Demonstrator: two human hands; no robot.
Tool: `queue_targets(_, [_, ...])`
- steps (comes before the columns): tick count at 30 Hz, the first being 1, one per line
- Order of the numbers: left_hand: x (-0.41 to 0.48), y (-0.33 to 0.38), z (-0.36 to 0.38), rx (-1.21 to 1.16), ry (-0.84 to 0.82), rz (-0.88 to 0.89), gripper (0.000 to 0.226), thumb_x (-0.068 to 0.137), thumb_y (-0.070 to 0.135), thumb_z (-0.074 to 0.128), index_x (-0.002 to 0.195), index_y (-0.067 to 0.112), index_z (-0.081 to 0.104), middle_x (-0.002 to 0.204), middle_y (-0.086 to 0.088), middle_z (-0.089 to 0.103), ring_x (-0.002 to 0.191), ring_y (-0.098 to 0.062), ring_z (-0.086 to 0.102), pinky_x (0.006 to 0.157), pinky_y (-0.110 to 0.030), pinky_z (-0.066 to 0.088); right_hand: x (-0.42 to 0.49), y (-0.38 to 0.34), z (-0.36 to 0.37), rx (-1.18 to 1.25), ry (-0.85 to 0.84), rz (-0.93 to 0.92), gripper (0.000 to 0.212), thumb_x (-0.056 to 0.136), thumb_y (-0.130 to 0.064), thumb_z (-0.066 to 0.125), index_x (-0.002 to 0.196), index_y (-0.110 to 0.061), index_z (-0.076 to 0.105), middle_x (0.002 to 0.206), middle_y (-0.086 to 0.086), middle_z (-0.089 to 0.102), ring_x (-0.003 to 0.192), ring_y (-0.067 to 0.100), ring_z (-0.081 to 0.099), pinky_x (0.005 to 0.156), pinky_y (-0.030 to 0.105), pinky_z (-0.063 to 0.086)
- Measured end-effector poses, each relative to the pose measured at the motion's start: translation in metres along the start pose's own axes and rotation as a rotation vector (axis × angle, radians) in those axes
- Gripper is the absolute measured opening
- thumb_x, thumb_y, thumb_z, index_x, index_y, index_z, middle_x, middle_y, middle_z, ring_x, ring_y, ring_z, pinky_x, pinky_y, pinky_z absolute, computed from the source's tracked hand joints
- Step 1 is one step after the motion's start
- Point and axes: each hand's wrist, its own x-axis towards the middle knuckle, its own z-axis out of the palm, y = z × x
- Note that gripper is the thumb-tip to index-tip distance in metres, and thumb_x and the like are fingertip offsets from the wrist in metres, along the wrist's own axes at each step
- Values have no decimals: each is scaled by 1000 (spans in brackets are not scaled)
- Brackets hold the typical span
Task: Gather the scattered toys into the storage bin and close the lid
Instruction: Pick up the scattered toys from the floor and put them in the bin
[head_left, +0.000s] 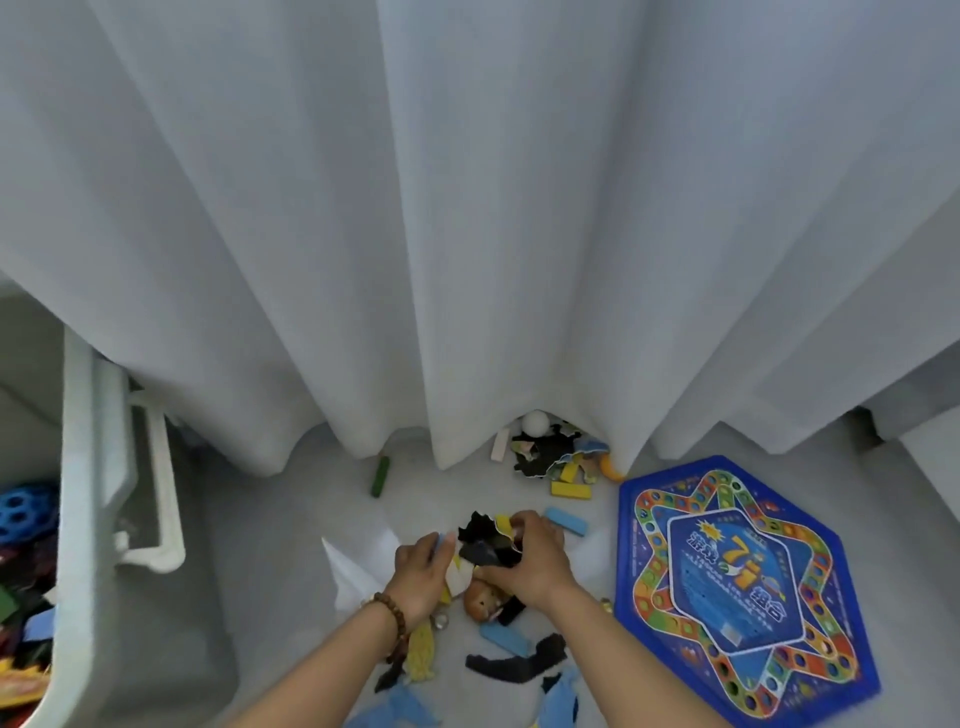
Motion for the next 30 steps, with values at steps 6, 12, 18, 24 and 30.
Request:
queue_targets(6, [1,-6,4,-18,21,33,48,99,43,28,135,15,41,139,-14,32,129,-25,36,112,-32,29,-4,2,8,1,14,13,51,73,-33,75,115,-20,50,117,2,49,116,19,40,96,29,41])
queue_targets(12, [2,-14,4,-83,16,21,52,96,40,41,142,17,33,140,-10,29,127,-24,41,104,-40,44,-6,-2,8,-12,11,-27,51,78,-29,73,121,-17,49,123,2,48,120,17,41,96,24,37])
queue_targets(18, [7,-20,0,-121,9,15,49,96,40,40,140,20,36,138,-9,31,122,-26,47,98,-39,49,-9,-3,5,-66,-3,-76,53,80,-30,71,125,-18,45,126,1,47,119,18,44,96,27,40])
queue_targets(24, [9,-21,3,-126,11,46,48,98,38,37,141,18,35,136,-8,32,115,-21,50,87,-27,52,-8,-13,2,-216,25,-113,58,78,-31,71,130,-18,48,128,1,48,118,19,47,94,28,42])
queue_targets(30, [6,-22,3,-162,8,68,44,96,31,46,137,16,40,133,-7,38,103,-14,53,69,-16,53,-8,-3,-2,-102,57,-38,55,76,-33,73,124,-20,50,124,1,48,115,16,48,92,27,44])
